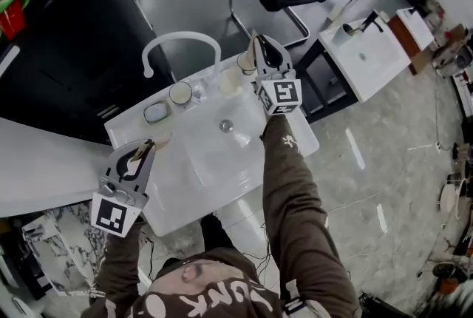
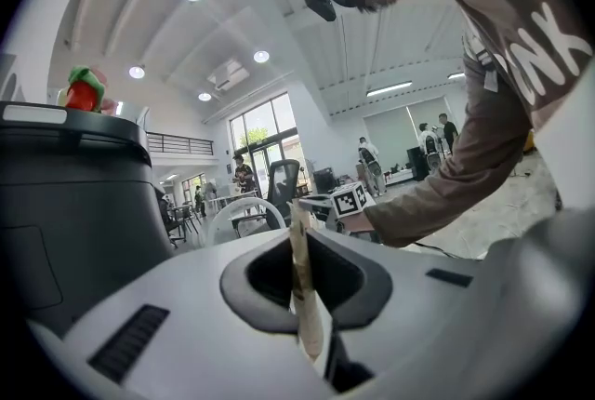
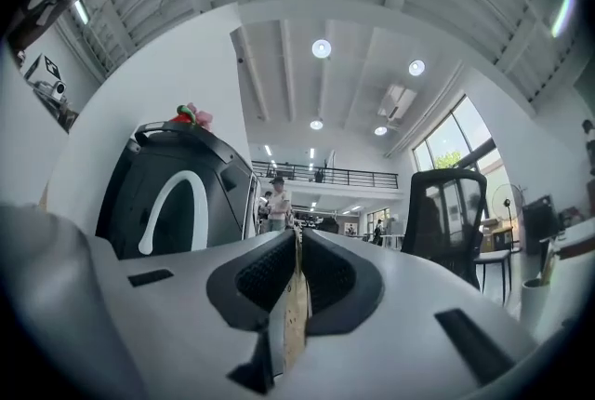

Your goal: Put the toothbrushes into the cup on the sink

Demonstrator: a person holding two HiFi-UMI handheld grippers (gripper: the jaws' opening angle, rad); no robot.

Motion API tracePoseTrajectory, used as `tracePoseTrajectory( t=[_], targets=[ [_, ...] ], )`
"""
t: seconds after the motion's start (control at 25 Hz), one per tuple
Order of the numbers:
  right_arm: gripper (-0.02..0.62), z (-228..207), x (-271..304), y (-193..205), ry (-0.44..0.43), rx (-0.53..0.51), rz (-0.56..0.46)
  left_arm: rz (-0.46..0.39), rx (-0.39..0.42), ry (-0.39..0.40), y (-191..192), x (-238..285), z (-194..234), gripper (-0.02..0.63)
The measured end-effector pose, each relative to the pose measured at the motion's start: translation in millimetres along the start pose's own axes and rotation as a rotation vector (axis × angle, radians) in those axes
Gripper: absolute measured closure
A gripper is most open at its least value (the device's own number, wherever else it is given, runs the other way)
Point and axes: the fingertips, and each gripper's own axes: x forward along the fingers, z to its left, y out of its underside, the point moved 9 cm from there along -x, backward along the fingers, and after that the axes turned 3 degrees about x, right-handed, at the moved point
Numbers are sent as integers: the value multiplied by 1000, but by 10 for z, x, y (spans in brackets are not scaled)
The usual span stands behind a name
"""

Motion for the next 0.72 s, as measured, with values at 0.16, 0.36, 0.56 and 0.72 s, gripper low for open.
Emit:
tracePoseTrajectory(
  t=[0.16,0.36,0.56,0.72],
  targets=[
    [563,-81,106,316,14,34,32,11,3,6,-3,167,63,592],
    [563,-115,106,643,32,43,82,18,19,17,44,296,119,592],
    [558,-151,54,837,48,43,126,20,26,24,60,389,157,592],
    [538,-186,8,781,41,29,118,33,58,31,75,506,235,592]
  ],
)
